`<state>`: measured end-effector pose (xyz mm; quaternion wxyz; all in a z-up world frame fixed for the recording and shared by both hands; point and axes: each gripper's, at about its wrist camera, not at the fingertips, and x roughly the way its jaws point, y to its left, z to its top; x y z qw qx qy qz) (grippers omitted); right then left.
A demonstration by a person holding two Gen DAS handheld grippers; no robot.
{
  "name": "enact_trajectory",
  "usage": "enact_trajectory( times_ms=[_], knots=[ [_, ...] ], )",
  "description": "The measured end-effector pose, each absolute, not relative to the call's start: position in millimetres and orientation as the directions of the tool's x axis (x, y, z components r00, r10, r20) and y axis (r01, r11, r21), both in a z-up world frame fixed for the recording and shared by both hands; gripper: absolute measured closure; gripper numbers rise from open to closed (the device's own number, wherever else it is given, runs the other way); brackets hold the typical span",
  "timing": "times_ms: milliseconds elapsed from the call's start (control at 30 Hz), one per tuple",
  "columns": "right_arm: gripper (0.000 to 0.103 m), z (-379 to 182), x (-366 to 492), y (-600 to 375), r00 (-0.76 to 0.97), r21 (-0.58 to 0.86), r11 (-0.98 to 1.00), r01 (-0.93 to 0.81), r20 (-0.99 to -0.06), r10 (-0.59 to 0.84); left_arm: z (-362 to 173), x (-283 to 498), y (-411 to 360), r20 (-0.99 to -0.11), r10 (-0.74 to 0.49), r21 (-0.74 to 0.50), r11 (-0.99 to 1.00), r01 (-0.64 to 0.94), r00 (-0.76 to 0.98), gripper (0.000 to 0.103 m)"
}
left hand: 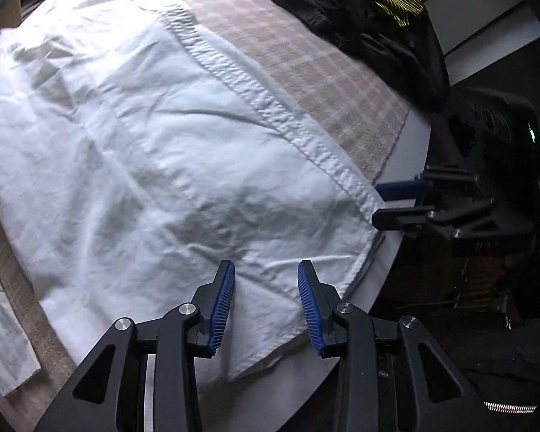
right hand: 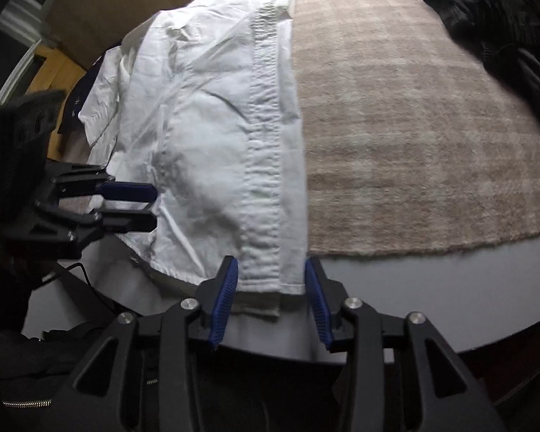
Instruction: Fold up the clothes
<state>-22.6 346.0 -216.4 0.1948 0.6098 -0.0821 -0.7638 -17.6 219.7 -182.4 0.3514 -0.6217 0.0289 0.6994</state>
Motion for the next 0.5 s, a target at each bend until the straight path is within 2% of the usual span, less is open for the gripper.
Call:
enact_trajectory(
  times_ms=[33,167,267,333,400,500],
  knots=[
    [0.094,-215,-21,344,-0.183,0.349,-0.915,0.204,-0.905,-0.385,-182,-18,217,-0.888,0.460,-0.402,-0.747,-0.529,0.025,0.068],
    [0.096,-199,-15,341,-0.204,0.344,-0.912,0.222,-0.899,-0.388,-183,-13,220,-0.885,0.463,-0.407,-0.725,-0.557,0.043,0.068],
    [0.096,-189,-11,352,-0.207,0.368,-0.910,0.193,-0.891,-0.405,-186,-9,220,-0.875,0.481,-0.423,-0.703,-0.571,0.056,0.068],
    [0.096,-198,-13,342,-0.163,0.327,-0.922,0.206,-0.918,-0.362,-185,-8,216,-0.871,0.487,-0.430,-0.698,-0.572,0.060,0.068],
    [0.093,-200,-17,328,-0.124,0.267,-0.932,0.245,-0.945,-0.303,-182,-8,214,-0.874,0.483,-0.428,-0.703,-0.568,0.061,0.068],
    [0.086,-169,-30,331,-0.149,0.280,-0.918,0.282,-0.932,-0.330,-172,-8,216,-0.871,0.489,-0.421,-0.710,-0.565,0.033,0.068]
  ],
)
